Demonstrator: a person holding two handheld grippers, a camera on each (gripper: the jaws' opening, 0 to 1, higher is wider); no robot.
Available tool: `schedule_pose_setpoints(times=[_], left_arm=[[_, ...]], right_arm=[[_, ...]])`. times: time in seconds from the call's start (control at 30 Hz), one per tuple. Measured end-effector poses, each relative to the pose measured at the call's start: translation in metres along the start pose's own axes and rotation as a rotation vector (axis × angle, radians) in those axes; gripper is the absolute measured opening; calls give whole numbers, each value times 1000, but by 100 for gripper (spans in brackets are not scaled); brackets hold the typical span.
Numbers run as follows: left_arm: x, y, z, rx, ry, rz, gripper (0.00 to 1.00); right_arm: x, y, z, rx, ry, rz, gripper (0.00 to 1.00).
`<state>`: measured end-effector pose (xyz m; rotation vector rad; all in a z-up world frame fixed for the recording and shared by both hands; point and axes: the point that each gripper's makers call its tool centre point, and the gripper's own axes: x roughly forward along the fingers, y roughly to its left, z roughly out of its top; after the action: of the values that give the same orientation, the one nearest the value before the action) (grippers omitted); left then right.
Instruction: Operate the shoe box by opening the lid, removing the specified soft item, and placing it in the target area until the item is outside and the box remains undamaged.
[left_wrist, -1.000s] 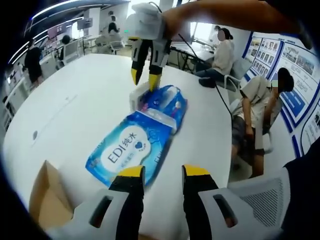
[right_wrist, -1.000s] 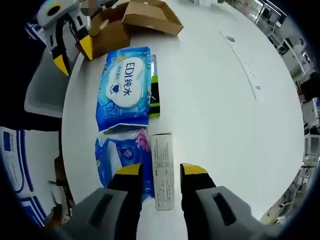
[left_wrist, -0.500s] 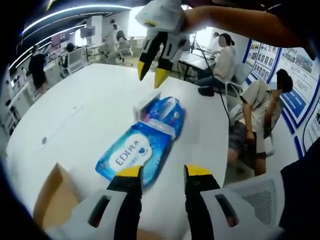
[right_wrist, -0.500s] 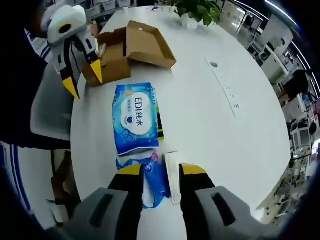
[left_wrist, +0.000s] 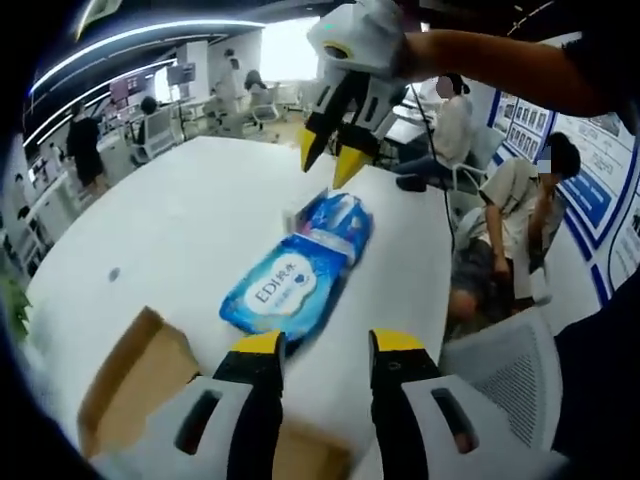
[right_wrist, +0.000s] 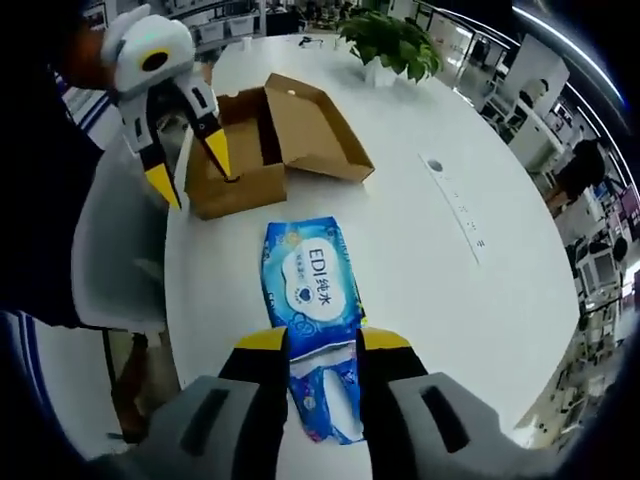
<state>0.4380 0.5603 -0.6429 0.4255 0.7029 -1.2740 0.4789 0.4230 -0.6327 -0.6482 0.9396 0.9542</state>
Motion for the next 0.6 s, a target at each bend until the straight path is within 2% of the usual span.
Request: schedule_pose_setpoints(times=[0.1, 0.33, 0.5, 0.6], left_arm=[[-10, 3, -3, 0, -13, 9, 32], [-39, 13, -22, -19, -28, 38, 31], [-61, 19, -49, -11, -8, 52, 31], [-74, 25, -64, -23, -2, 65, 31]], right_arm=[[1, 9, 9, 6, -6, -4, 24], [5, 36, 43, 4, -47, -5, 22], [17, 60, 74, 9, -92, 19, 21], [24, 71, 87, 14, -102, 25, 20]])
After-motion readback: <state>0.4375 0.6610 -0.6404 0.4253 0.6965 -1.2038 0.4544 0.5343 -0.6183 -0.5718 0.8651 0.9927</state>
